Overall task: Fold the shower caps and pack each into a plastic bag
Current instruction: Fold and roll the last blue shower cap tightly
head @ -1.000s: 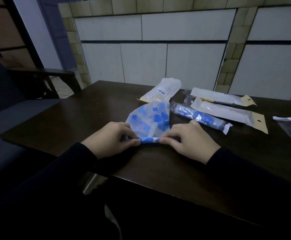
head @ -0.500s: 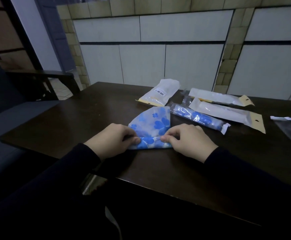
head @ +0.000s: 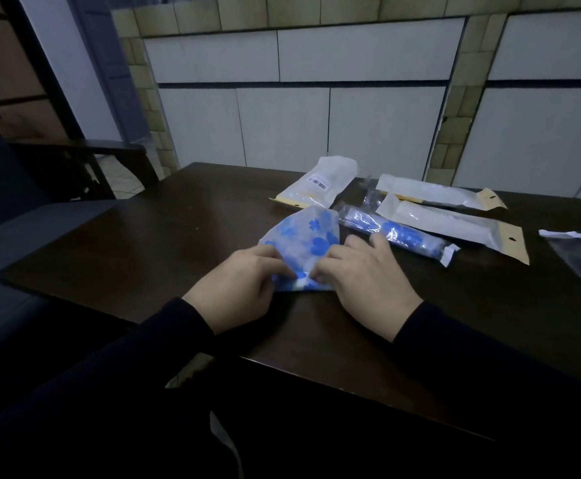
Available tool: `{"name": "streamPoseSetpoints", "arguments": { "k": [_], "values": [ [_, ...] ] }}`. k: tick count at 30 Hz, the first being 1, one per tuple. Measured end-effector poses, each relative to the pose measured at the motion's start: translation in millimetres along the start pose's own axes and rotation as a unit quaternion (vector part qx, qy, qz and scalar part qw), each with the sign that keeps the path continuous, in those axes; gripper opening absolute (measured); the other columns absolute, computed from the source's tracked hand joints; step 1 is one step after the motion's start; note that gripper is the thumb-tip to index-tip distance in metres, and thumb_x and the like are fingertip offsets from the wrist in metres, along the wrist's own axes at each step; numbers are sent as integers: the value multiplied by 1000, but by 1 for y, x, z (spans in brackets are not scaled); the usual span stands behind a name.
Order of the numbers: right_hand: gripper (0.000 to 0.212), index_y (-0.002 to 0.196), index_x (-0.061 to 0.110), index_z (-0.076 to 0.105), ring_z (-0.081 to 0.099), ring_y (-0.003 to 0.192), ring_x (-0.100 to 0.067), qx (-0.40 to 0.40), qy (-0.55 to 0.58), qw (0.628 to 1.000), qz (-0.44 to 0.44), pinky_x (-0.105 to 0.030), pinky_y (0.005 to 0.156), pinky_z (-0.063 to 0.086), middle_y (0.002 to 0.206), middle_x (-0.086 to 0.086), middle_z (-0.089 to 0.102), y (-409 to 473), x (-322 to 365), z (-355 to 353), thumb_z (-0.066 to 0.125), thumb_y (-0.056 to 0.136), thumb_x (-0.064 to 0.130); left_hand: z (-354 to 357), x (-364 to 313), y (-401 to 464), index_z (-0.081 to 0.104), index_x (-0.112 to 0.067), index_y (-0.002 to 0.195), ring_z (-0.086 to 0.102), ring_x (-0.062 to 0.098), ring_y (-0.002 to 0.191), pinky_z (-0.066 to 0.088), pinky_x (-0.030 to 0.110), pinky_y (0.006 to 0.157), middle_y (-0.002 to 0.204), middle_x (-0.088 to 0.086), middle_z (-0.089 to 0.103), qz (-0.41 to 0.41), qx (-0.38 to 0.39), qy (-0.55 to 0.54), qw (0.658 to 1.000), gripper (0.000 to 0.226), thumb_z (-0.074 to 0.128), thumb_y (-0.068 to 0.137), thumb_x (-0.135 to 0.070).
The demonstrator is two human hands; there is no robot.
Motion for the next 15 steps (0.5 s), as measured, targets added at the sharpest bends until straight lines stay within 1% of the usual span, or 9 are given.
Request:
{"name": "streamPoseSetpoints", "arguments": {
  "k": [1,2,4,6,7,9,10,13,15],
  "values": [
    [10,78,30,69,51,70,-22,12,7,1000,-2,-35,67,17,73,5,61,-1,-2,-1,62,84,26,0,2,-2,76,-20,96,62,8,84,42,11,81,95,-8,65,-10,3,-14,1000,39,45,76,-10],
    [17,84,31,70,51,74,-22,30,15,999,5,-35,68,16,78,5,62,-2,-4,-4,54,89,34,-1,4,-3,76,-21,99,61,4,83,41,8,80,96,-10,65,-16,7,-27,999,36,48,77,-15],
    [30,105,37,67,48,87,-17,73,27,997,16,-33,73,16,93,10,56,-5,-8,-7,41,96,50,-4,8,-5,77,-23,100,59,-2,79,38,4,75,94,-12,64,-14,10,-37,999,25,62,80,-27],
    [36,123,44,59,44,94,-12,103,39,994,14,-31,77,18,101,13,51,-7,-12,-7,40,95,55,-4,13,-5,78,-22,95,59,1,75,38,4,69,89,-12,63,-16,4,-36,999,22,75,80,-37],
    [38,126,45,56,43,95,-11,104,45,993,18,-31,77,17,102,14,51,-8,-13,-7,41,94,56,-4,15,-4,79,-22,93,59,3,73,39,5,66,88,-12,63,-25,6,-36,999,26,75,78,-42],
    [37,126,46,57,43,95,-10,97,46,994,27,-30,76,15,102,15,52,-10,-13,-8,43,93,57,-5,18,-1,79,-23,92,58,5,72,40,8,63,88,-12,61,-45,14,-40,998,35,70,74,-51],
    [36,123,44,60,44,93,-12,84,40,995,26,-30,75,14,101,14,54,-11,-14,-8,45,93,56,-5,19,-1,78,-23,92,57,5,72,40,9,63,88,-12,60,-51,19,-43,998,35,69,75,-51],
    [28,107,34,71,49,80,-17,49,-3,999,-9,-31,70,12,86,9,60,-14,-13,-6,52,93,48,-4,17,-1,77,-22,92,56,5,69,44,18,64,87,-9,58,-44,19,-22,999,26,69,81,-44],
    [30,95,31,74,51,70,-17,27,-8,1000,-5,-30,68,10,76,8,61,-15,-14,-5,48,92,46,-5,15,-1,76,-23,93,56,7,69,46,22,65,85,-7,58,-29,24,-5,999,23,66,85,-42]
  ]
}}
Point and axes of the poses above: each hand's wrist, its own y-axis towards the middle knuckle, its own z-axis out of the palm, x = y × z, the point moved 3 cm from there along y, towards the middle knuckle
